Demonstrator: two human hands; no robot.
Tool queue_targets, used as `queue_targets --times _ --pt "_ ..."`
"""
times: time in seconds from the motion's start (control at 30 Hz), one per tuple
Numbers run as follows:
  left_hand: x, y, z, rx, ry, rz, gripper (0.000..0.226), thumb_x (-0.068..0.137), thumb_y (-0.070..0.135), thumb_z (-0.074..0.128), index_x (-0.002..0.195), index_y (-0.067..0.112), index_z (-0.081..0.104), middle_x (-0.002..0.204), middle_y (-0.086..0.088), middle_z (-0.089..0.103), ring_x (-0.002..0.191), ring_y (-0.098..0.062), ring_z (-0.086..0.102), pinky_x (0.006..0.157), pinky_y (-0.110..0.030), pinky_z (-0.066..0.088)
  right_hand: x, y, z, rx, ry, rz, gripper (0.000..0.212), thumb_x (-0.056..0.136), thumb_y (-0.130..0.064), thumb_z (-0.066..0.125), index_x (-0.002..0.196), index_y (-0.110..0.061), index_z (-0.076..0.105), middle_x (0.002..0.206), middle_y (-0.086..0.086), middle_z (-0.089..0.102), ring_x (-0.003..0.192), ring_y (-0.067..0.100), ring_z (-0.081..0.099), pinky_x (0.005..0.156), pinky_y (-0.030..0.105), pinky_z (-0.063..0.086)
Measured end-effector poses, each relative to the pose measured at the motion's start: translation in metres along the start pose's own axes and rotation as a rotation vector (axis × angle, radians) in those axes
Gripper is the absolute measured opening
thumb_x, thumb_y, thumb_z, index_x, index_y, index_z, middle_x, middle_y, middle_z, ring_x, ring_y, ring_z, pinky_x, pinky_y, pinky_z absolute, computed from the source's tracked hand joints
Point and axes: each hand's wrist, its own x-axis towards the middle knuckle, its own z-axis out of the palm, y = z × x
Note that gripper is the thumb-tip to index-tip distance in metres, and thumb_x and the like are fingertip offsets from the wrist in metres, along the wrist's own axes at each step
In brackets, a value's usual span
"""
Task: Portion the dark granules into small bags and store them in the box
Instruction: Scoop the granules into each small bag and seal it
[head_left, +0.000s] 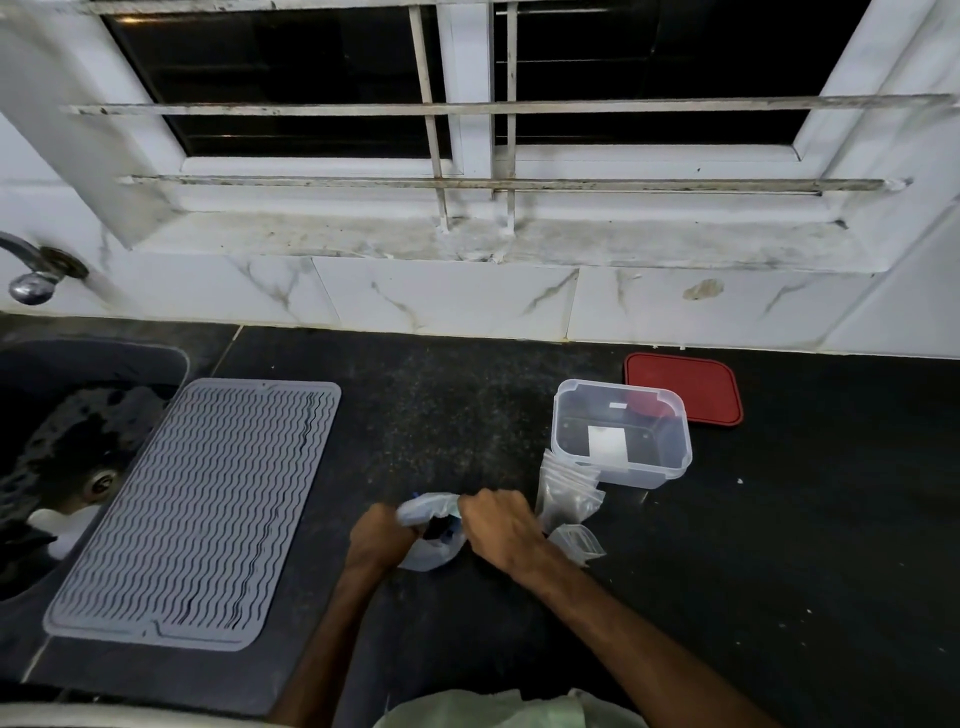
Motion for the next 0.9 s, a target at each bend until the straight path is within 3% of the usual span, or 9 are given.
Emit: queue_targets --times 0.1,0.27,0.47,0.67,0.8,0.9 --pt "-0.002 0.008 -0.002 0.059 -0.022 -0.003 0.038 0.090 0.035 0.063 0.110 0.002 0.069 0.109 -0.016 0.071 0.106 -0.029 0.066 0.084 -0.034 0.050 0.000 -0.001 0.002 0.128 0.026 0.045 0.026 0.099 -0.022 0.047 0.117 -0.011 0.064 0.115 0.012 0.067 0.105 0.030 0.065 0.088 0.039 0.050" --pt "0.008 0.001 -0.005 -0.175 -0.062 -0.012 0.024 0.087 0.022 0.059 0.099 0.002 0.068 0.098 -0.016 0.071 0.092 -0.029 0.068 0.069 -0.035 0.051 -0.001 0.004 0.017 0.469 0.076 0.201 0.019 0.090 -0.029 0.059 0.096 -0.015 0.070 0.101 0.007 0.072 0.096 0.026 0.067 0.081 0.035 0.052" --pt "-0.003 0.013 -0.004 -0.366 -0.042 0.027 0.019 0.087 0.010 0.064 0.106 0.006 0.063 0.099 -0.010 0.069 0.091 -0.022 0.067 0.065 -0.026 0.050 0.008 0.008 0.029 0.667 0.054 0.294 0.018 0.084 -0.027 0.066 0.082 -0.011 0.072 0.089 0.006 0.073 0.088 0.023 0.068 0.077 0.036 0.054" --pt "0.004 0.012 -0.001 -0.457 -0.161 -0.025 0.027 0.088 0.014 0.065 0.114 0.006 0.061 0.108 -0.014 0.069 0.096 -0.024 0.068 0.076 -0.034 0.057 0.006 0.012 0.037 0.872 0.040 0.356 0.027 0.085 -0.031 0.069 0.073 -0.008 0.073 0.058 0.002 0.064 0.055 0.010 0.057 0.060 0.025 0.048" --pt "0.003 0.013 -0.003 -0.530 -0.130 -0.079 0.029 0.087 0.009 0.065 0.115 0.003 0.059 0.110 -0.016 0.066 0.093 -0.024 0.065 0.063 -0.029 0.051 0.004 0.015 0.037 0.993 0.034 0.393 0.023 0.087 -0.028 0.067 0.072 -0.011 0.072 0.055 0.000 0.063 0.047 0.010 0.053 0.053 0.026 0.046" --pt "0.001 0.015 -0.005 -0.655 -0.102 -0.128 0.024 0.090 0.008 0.063 0.112 0.005 0.056 0.099 -0.012 0.065 0.082 -0.019 0.062 0.058 -0.028 0.047 0.005 0.015 0.033 1.059 0.047 0.413 0.021 0.086 -0.029 0.069 0.070 -0.016 0.071 0.053 -0.002 0.062 0.043 0.007 0.049 0.050 0.025 0.044"
